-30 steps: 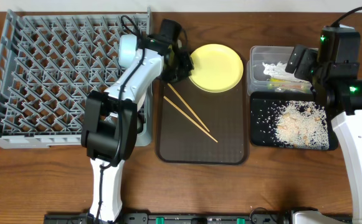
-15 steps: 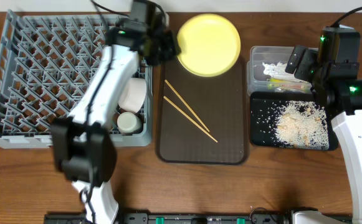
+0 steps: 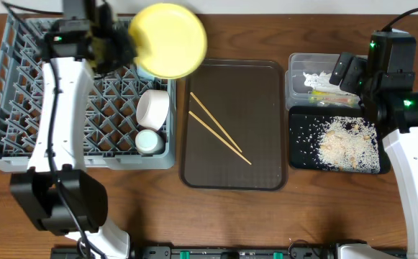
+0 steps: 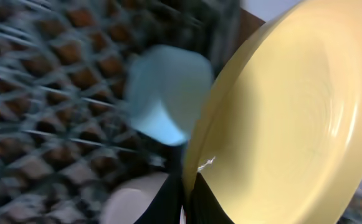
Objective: Sort waste into correct bins and load items into the dishwasher
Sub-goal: 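Lift the yellow plate and carry it left to the dish rack, then lower the yellow plate upright into the rack and open the left gripper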
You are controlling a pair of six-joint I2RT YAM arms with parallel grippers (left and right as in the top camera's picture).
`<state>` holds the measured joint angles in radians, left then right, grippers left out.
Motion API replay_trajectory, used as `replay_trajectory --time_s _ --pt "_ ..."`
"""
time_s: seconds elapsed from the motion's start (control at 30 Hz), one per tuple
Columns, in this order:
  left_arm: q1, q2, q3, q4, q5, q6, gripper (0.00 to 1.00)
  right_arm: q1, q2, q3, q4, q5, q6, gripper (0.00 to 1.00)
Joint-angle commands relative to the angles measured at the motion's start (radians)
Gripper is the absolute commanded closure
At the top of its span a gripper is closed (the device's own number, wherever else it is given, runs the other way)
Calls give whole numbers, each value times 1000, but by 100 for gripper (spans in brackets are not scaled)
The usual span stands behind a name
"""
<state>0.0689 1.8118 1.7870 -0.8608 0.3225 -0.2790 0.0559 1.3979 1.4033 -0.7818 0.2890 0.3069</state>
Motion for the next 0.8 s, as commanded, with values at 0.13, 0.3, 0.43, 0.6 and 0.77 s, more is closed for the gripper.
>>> replay_trajectory --time_s 0.13,0.3,0.43,0.6,0.77 --pt "58 -76 -3 8 -154 152 92 -9 -5 1 -1 18 11 1" --pt "76 -88 -3 8 -275 206 93 -9 -5 1 -1 18 11 1" --pt "81 -93 -3 12 -362 208 93 -9 -5 1 -1 18 11 1" --pt "80 -93 -3 17 -451 238 93 -9 -5 1 -1 18 11 1" --pt "80 -93 -3 16 -544 238 93 -9 -5 1 -1 18 11 1"
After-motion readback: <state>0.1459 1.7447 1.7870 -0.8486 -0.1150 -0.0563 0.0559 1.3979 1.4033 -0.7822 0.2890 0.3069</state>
